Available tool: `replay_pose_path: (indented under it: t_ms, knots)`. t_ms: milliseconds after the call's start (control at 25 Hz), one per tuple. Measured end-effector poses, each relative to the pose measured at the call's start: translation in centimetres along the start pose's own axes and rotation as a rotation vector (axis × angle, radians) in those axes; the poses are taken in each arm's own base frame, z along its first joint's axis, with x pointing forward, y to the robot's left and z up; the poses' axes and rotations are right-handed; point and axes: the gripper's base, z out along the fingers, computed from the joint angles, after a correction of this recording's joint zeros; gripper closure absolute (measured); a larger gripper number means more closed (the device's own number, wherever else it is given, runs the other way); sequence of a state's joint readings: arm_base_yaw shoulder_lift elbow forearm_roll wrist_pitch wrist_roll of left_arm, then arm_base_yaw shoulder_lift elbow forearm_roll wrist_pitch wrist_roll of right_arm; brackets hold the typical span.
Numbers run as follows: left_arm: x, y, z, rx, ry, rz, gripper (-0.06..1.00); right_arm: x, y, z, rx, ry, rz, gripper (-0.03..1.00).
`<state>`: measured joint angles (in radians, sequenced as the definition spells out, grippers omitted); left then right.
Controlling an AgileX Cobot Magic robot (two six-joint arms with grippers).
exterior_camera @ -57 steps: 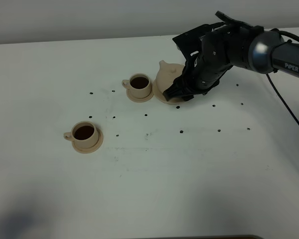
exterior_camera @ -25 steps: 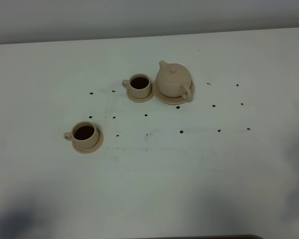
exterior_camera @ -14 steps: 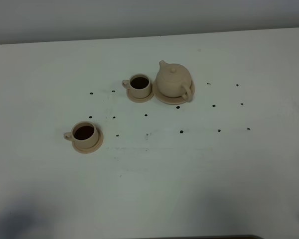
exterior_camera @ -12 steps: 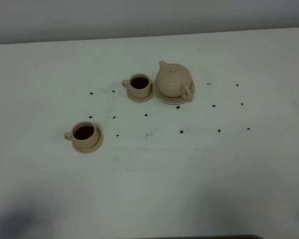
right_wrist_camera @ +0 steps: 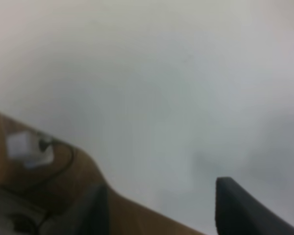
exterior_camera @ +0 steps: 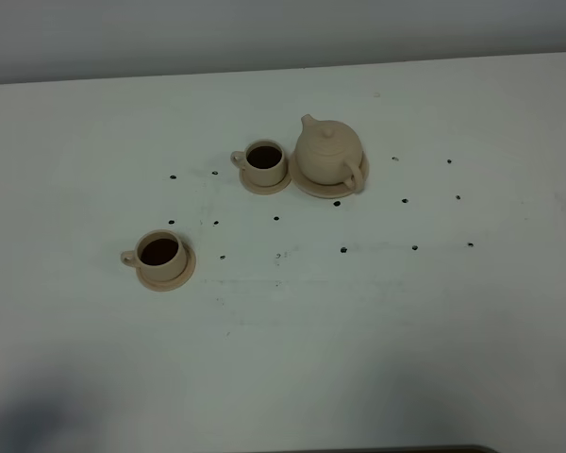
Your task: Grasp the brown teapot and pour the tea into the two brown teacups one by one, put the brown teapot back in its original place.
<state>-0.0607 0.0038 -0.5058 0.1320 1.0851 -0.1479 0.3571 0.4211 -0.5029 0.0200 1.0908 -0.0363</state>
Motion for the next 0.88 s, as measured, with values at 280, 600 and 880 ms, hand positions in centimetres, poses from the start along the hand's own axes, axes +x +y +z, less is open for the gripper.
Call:
replay_pose_path:
  t_ms: [280,600,880]
  knots:
    - [0.0,0.0,0.0,0.0,0.0,0.0,0.51,0.6,-1.0,-0.8,0.139,-0.059,0.169,0.5]
    - [0.0,0.0,0.0,0.0,0.0,0.001,0.51,1.7,-1.0,-2.3,0.255,-0.174,0.272,0.5]
    - [0.0,0.0,0.0,0.0,0.0,0.001,0.51,2.7,-0.5,-3.2,0.288,-0.266,0.276,0.5]
